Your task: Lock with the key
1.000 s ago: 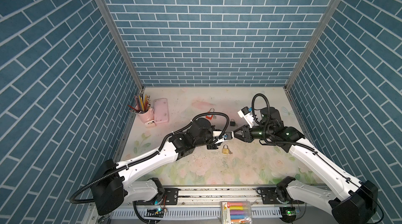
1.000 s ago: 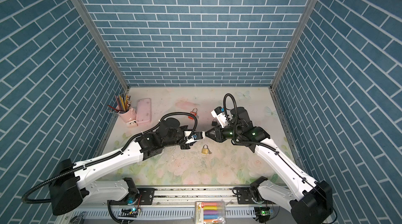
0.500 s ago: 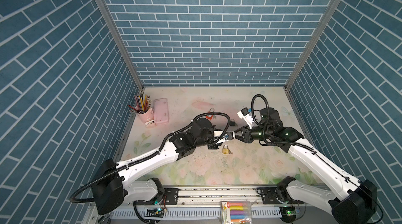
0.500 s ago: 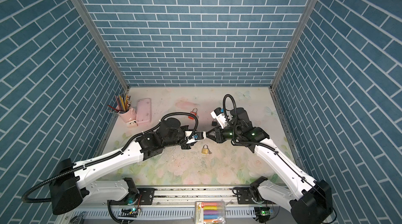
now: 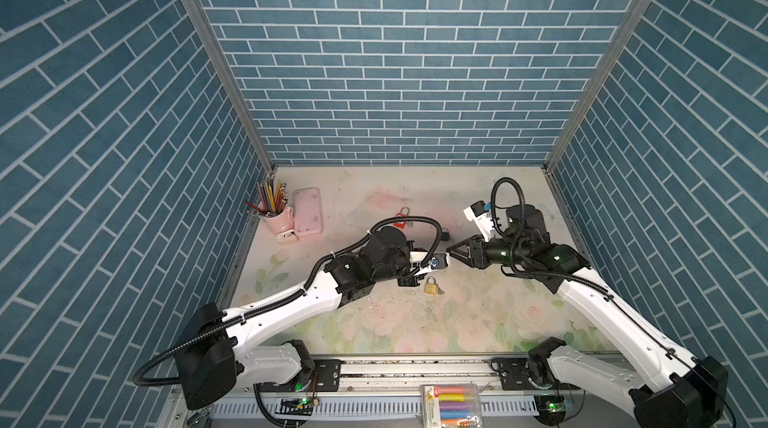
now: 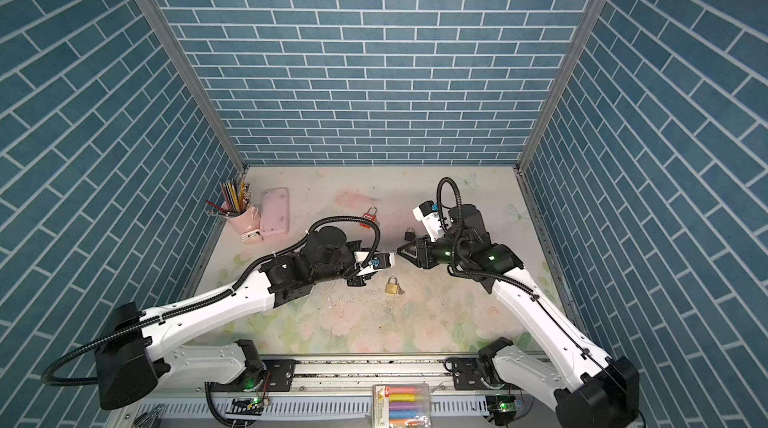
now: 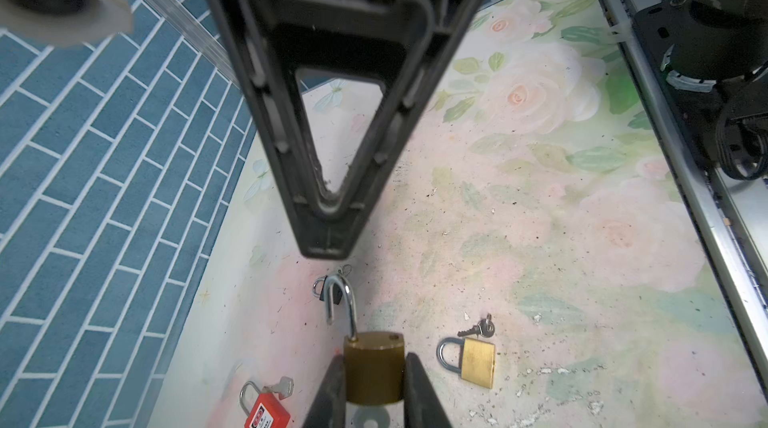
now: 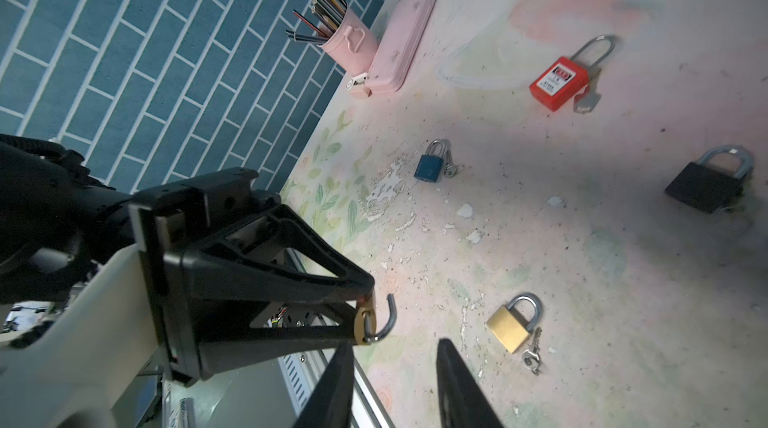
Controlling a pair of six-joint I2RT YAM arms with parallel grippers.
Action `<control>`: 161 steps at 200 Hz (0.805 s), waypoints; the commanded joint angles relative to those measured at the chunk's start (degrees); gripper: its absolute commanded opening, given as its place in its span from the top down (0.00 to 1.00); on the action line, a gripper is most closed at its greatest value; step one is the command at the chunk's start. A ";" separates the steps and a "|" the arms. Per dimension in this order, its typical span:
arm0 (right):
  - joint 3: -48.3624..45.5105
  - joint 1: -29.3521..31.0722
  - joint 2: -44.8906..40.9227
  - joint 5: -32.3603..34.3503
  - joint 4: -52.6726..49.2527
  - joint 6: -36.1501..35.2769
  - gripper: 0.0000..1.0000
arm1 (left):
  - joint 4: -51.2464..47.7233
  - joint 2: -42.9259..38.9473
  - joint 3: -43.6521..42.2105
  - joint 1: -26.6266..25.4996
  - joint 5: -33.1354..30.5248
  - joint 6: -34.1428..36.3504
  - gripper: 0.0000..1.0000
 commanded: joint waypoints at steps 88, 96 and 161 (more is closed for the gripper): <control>-0.53 -0.03 1.08 -11.82 7.36 -14.01 0.42 | -4.73 1.76 4.72 -0.25 3.64 2.32 0.92; -0.61 -0.03 1.44 -12.08 7.37 -14.02 0.42 | -4.91 1.88 4.83 -0.19 3.68 2.32 0.92; -3.08 -0.03 3.06 -12.59 5.94 -13.85 0.48 | -4.12 2.11 5.01 -0.23 3.31 1.97 0.93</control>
